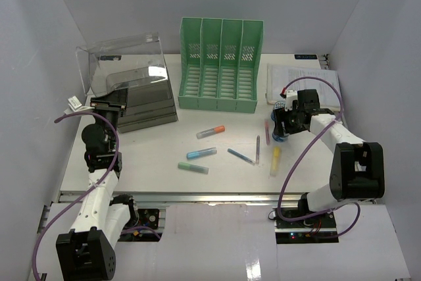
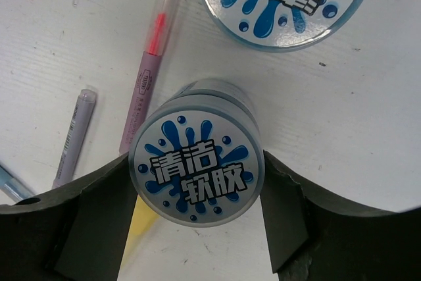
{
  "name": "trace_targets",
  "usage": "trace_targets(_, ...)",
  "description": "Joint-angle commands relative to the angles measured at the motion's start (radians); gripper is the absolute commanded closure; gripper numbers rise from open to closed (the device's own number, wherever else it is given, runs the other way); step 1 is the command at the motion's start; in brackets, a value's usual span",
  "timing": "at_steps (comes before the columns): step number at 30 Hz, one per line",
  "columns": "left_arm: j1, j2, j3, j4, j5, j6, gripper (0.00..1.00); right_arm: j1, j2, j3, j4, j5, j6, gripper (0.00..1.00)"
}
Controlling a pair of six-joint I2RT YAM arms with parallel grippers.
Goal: Organize the desk
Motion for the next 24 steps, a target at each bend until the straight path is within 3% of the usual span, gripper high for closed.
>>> trace_targets(1,0.007,-0.01,0.029,0.019,0.011,-0.008,0.69,0.003,-0.062,0.003,0.029,0.0,-0.061,0.79)
trace_targets(5,0.008,-0.006,0.038,0.016,0.017,-0.019,0.69,0.037,-0.167,0.051,-0.073,-0.194,-0.252,0.91)
trace_targets(10,0.01,0.0,0.057,0.008,0.021,-0.035,0.69,0.254,-0.222,0.175,-0.207,-0.349,-0.478,0.92)
trace_targets(14,0.011,0.01,0.081,-0.011,0.029,-0.047,0.7,0.515,-0.18,0.293,-0.214,-0.257,-0.621,0.92)
trace_targets(18,0.012,0.024,0.113,-0.031,0.038,-0.056,0.71,0.785,-0.016,0.495,-0.282,-0.105,-0.807,0.92)
trace_targets(24,0.014,0.037,0.143,-0.058,0.039,-0.067,0.71,0.945,0.196,0.779,-0.294,0.011,-1.028,0.92)
